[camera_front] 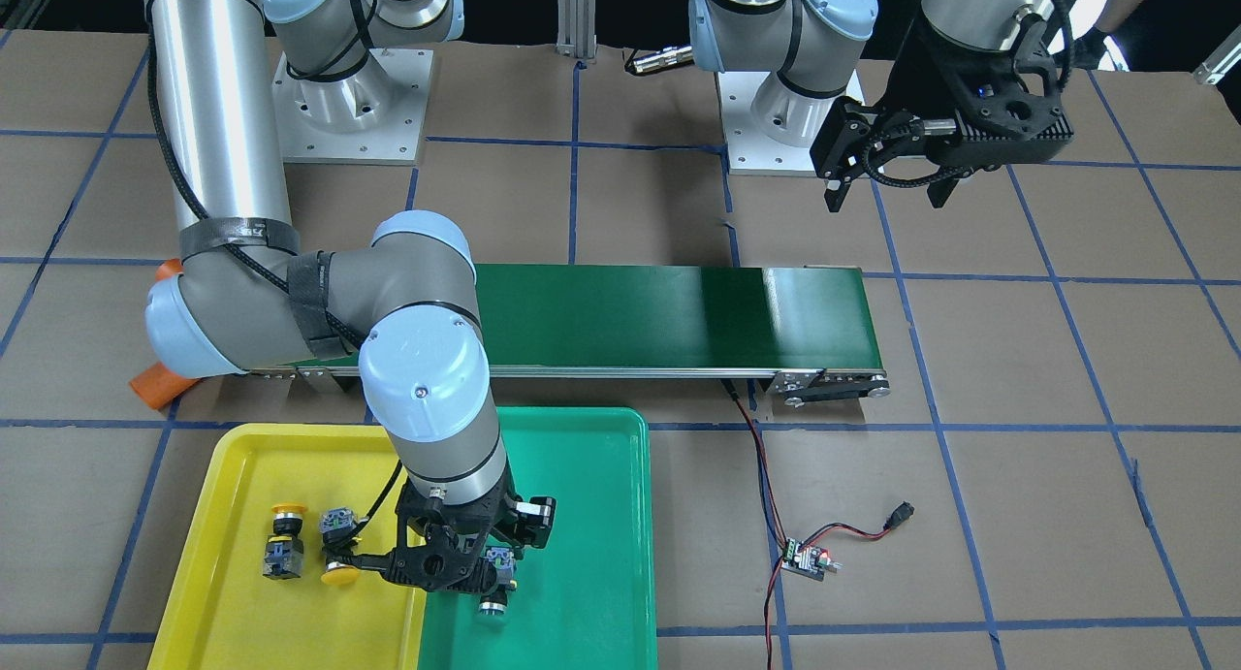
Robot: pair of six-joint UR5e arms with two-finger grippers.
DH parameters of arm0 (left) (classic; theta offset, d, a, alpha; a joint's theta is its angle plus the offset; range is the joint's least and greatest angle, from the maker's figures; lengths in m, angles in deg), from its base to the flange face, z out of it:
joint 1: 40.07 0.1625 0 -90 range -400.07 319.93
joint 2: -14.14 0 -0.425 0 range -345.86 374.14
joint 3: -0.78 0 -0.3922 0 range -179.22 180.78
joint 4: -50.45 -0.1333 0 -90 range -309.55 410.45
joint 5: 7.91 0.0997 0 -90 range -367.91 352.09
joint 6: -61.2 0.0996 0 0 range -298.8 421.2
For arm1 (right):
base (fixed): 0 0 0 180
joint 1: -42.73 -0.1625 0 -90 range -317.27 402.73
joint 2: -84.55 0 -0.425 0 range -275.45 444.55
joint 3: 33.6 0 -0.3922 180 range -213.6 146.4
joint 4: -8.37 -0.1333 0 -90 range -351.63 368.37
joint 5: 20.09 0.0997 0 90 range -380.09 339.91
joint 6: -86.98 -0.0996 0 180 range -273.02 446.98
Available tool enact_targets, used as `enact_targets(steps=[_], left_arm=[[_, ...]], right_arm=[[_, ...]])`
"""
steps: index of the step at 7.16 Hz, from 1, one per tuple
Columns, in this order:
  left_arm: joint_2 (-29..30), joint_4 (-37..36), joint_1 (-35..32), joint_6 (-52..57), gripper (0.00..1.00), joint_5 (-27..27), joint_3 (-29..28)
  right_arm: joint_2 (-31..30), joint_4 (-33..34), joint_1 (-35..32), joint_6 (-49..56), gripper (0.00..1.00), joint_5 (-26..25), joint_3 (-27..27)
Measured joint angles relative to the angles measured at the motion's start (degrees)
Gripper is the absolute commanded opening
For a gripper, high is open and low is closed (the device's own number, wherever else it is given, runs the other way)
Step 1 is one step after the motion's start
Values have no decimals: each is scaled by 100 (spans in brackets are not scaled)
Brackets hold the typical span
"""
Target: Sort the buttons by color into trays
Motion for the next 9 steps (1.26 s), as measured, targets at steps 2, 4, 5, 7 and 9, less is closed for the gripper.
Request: enact_targets(steps=[2,4,5,7,9], left_arm=[[-2,-5,3,0,100,-43,29],[-5,-8,1,0,100,-51,32],[-5,-8,4,0,100,-54,28],[-8,-8,11,0,100,-61,30],[-8,-8,12,0,100,-60,26]], right_arm=[[-312,-358,31,7,100,-9,97],[-1046,-1549,177,164,100,-30,179],[-1478,-2160,300,314,100,-37,290],[-2486,-2956,514,467,100,-42,840],[-3430,-3210,834,680,100,-34,1535]])
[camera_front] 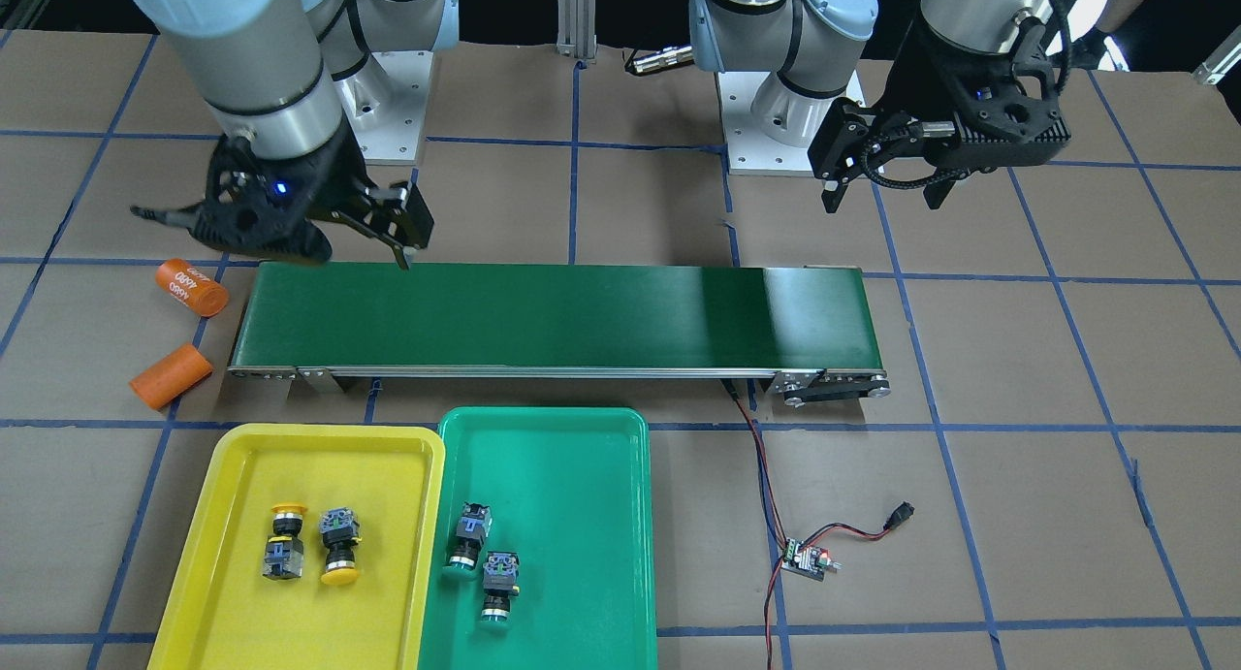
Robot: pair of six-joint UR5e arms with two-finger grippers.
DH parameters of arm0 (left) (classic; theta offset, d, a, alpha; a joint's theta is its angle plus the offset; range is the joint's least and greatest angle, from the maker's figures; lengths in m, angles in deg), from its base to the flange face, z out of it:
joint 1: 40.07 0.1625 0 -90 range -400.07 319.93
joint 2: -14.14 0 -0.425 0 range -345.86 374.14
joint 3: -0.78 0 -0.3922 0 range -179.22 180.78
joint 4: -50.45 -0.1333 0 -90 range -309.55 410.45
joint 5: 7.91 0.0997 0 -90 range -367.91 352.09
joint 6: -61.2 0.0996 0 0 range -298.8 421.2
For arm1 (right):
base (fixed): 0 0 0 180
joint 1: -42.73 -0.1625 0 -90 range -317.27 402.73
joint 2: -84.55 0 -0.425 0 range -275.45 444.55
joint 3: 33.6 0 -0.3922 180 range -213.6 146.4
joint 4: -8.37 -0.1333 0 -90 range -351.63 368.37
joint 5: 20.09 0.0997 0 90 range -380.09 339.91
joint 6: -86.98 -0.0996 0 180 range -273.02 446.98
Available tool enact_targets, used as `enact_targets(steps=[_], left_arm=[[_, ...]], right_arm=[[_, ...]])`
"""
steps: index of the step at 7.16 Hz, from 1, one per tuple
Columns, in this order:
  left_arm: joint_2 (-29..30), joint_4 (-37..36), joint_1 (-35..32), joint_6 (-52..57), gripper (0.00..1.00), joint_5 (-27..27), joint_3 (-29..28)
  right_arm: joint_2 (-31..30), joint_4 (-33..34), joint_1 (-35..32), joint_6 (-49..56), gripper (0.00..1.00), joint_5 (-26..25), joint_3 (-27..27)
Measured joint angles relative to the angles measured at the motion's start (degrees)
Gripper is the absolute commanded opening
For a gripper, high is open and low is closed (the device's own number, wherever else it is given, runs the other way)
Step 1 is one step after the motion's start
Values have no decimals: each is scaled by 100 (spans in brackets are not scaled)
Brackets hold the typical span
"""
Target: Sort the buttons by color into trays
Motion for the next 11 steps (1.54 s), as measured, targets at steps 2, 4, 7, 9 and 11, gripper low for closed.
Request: enact_targets(steps=[2,4,7,9,11], left_arm=[[11,12,6,0,100,17,-50],[27,17,9,0,100,24,-87],[57,55,15,0,100,24,-127],[104,78,23,0,100,18,-197],[112,85,26,0,100,12,-218]], right_arm=[[-441,-289,372,174,100,118,293],[-576,-537,471,263,100,122,383],[-711,-623,500,390,100,83,459],[-734,-594,496,415,100,80,491],[-736,-562,483,419,100,87,498]])
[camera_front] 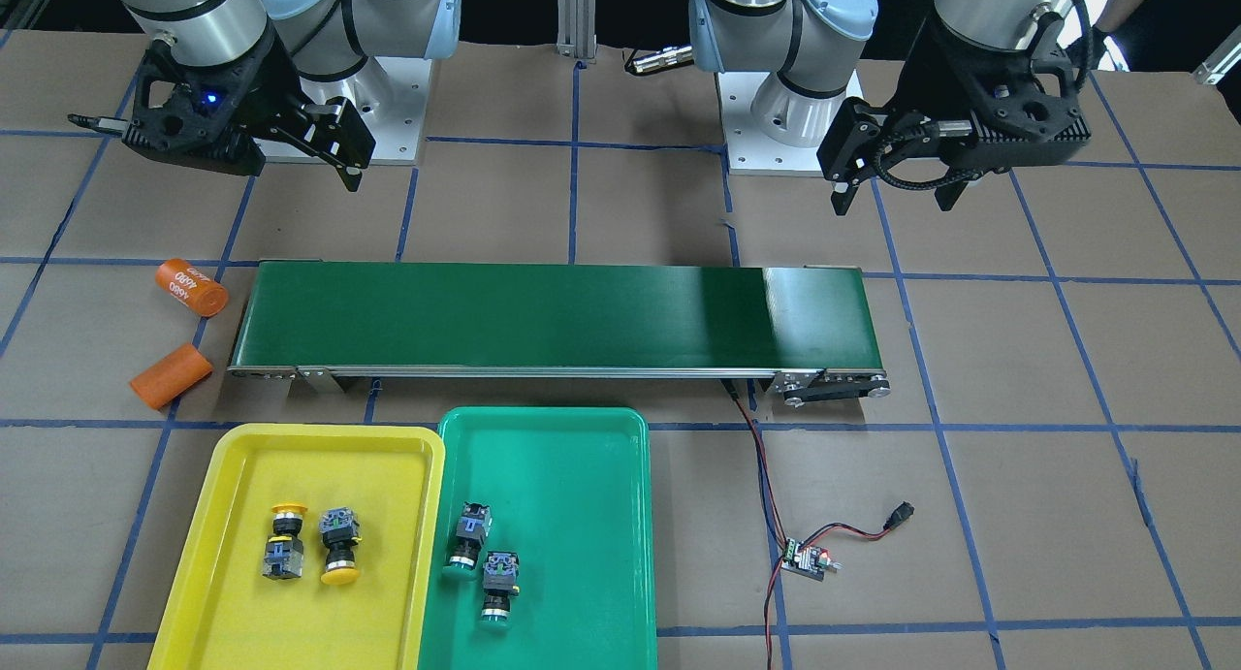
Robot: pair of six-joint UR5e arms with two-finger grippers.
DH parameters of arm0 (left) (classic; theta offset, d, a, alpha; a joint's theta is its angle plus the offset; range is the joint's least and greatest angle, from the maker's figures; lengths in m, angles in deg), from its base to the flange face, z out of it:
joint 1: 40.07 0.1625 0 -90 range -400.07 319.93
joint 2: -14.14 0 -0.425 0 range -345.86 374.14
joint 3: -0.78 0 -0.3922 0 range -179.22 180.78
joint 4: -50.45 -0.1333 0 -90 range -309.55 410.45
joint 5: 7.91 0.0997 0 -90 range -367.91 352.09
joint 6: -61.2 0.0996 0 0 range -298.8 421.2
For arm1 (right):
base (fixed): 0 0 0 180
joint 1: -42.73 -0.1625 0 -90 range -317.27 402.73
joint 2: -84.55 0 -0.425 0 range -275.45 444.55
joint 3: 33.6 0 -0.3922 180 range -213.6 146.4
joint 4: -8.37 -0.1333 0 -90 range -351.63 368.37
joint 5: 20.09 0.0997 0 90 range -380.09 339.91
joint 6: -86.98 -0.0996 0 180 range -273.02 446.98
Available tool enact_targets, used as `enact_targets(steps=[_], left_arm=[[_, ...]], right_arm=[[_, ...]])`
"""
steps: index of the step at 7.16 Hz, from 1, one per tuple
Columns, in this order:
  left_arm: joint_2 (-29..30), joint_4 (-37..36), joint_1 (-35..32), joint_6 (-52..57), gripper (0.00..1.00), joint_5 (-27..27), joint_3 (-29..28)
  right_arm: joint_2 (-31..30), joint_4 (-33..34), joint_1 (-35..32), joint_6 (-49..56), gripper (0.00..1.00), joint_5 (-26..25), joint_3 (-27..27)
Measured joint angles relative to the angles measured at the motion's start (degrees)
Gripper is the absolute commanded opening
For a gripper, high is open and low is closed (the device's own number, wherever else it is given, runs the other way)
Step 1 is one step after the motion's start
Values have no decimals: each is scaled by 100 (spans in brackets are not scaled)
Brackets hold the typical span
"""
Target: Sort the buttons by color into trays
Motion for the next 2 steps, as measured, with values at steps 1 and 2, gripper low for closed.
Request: enact_targets(steps=[1,2], left_arm=[[-1,-3,0,0,100,-10,19],[-3,-5,0,0,100,-17,34]], right_arm=[[-6,-11,-5,1,100,1,4],[-11,-34,-11,-2,100,6,5]])
